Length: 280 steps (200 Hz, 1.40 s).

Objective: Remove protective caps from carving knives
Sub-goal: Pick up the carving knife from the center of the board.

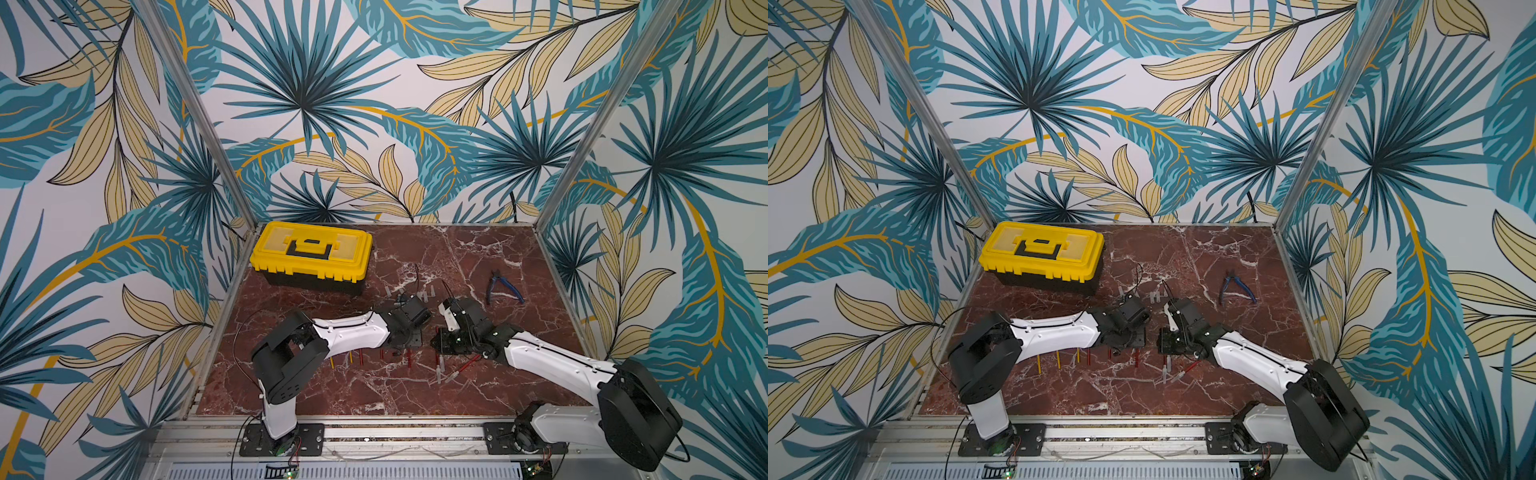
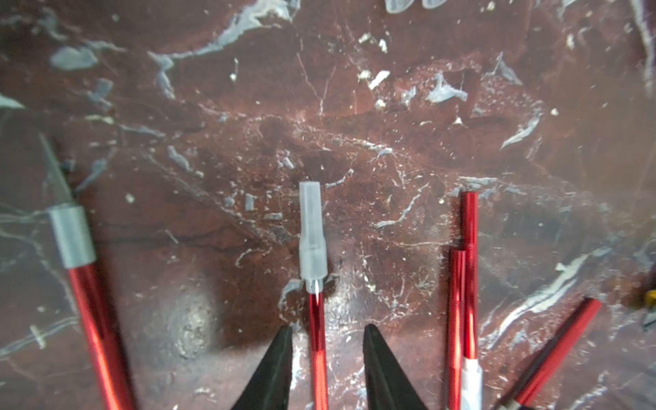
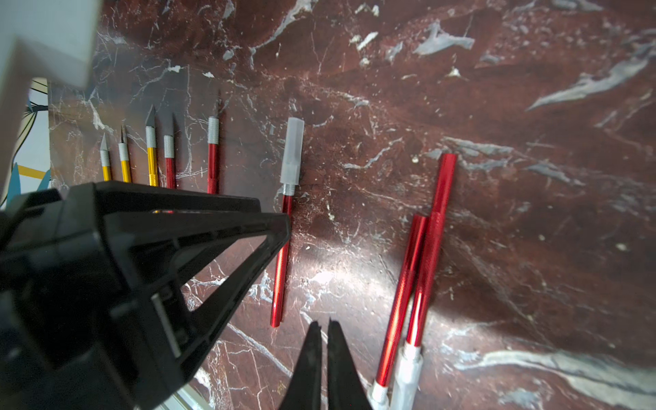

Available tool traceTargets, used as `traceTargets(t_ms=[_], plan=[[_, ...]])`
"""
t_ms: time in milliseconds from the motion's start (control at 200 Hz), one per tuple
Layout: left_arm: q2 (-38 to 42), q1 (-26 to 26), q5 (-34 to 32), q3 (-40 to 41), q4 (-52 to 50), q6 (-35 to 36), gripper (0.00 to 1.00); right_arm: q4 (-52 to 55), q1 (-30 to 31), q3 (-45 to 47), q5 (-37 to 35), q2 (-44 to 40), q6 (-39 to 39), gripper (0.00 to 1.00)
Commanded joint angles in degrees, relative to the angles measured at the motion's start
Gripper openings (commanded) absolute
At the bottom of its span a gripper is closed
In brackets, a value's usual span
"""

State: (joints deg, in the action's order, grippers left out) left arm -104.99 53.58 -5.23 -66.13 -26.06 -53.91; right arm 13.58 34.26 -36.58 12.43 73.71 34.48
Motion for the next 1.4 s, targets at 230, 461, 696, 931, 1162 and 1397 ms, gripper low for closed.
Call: traceTargets(t_ms=[230,461,696,931,1162,1397], plan=[[-3.41,0.27,-2.16,-3.78,-4.93,0.74,0.30,-0.57,-0.85,1.88,0.38,0.33,-0.06,0.10],[-4.78,0.58,-2.32,-4.45,-5.83,1.39,0.18,-0.51,-1.12,2.66,0.80,0.13,0.16,0.10],[-4.60,0.54,-1.78,-4.00,-5.93,1.88,0.09,-0.53,-1.43,2.83,0.78,-0.77,0.19,0.10],[-0.13,0.56,-1.44,-4.45,-5.74,4.38,0.00,-0.57,-1.51,2.19,1.55,-1.22,0.53,0.20],[7.06,0.56,1.14,-2.42,-2.15,7.39,0.00,-3.02,-1.58,-1.87,4.27,0.38,0.79,0.35],[11.63,0.47,3.30,0.63,0.05,7.51,0.00,-5.67,-1.71,-8.43,8.64,4.22,2.28,0.39]])
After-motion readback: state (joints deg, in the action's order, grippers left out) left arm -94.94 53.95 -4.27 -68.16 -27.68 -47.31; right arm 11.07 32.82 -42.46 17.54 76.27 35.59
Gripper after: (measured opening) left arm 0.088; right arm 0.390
